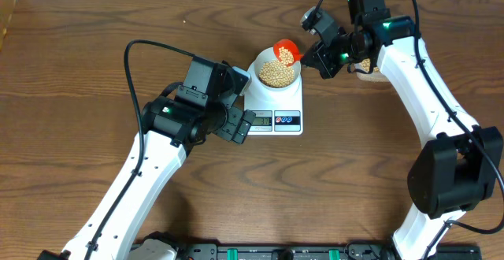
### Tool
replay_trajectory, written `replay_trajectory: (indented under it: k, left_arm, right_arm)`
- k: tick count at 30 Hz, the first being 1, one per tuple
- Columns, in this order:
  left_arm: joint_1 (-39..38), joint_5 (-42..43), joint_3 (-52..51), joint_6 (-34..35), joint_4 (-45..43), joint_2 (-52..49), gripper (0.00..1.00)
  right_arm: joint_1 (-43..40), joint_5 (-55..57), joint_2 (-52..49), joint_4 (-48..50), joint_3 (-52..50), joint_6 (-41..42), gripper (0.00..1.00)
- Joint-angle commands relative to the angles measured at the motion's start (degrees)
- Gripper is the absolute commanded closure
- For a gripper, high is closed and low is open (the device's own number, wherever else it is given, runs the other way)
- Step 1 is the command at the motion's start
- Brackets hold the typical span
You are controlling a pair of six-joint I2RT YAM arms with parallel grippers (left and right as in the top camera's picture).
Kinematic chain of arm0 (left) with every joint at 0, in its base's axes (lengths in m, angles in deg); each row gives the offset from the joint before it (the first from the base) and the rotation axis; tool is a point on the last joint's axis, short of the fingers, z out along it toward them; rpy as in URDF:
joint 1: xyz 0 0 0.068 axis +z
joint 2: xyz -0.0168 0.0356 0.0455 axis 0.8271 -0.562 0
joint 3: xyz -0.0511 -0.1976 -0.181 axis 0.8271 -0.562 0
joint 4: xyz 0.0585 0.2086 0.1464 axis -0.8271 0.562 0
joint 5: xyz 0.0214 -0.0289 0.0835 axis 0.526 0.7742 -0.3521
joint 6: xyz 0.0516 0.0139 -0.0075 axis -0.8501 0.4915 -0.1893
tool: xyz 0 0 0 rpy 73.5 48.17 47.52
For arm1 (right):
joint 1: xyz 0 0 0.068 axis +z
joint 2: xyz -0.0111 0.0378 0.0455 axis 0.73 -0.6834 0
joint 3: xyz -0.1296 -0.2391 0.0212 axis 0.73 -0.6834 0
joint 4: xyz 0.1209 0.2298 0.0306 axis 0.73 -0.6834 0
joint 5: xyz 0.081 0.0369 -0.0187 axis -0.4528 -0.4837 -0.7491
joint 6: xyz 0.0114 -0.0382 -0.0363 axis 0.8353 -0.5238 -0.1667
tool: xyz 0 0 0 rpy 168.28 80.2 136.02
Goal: Scoop item into bowl and weigh 50g on scale
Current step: 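Tip the scoop more steeply with the right gripper to pour more beans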
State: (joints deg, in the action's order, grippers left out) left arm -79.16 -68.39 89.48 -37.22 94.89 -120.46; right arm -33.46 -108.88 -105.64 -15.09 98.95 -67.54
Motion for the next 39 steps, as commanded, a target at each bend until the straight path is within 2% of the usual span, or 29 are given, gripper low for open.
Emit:
replay_trajectory:
  k: [1, 8, 39]
  left_arm:
    - [0.20, -0.52, -0.20, -0.11, 0.13, -0.31, 0.08]
    - [0.20, -0.52, -0.20, -0.11, 0.11, -0.31, 0.08]
    - [0.20, -0.52, -0.20, -0.11, 0.13, -0.31, 0.08]
  right_arm:
    - [0.17, -1.16, 1.05, 0.31, 1.01, -1.66, 0.99]
    - [0.17, -0.48, 1.05, 0.31, 1.01, -5.57, 0.99]
    - [0.17, 1.16, 1.05, 0.28, 1.01, -5.55, 0.99]
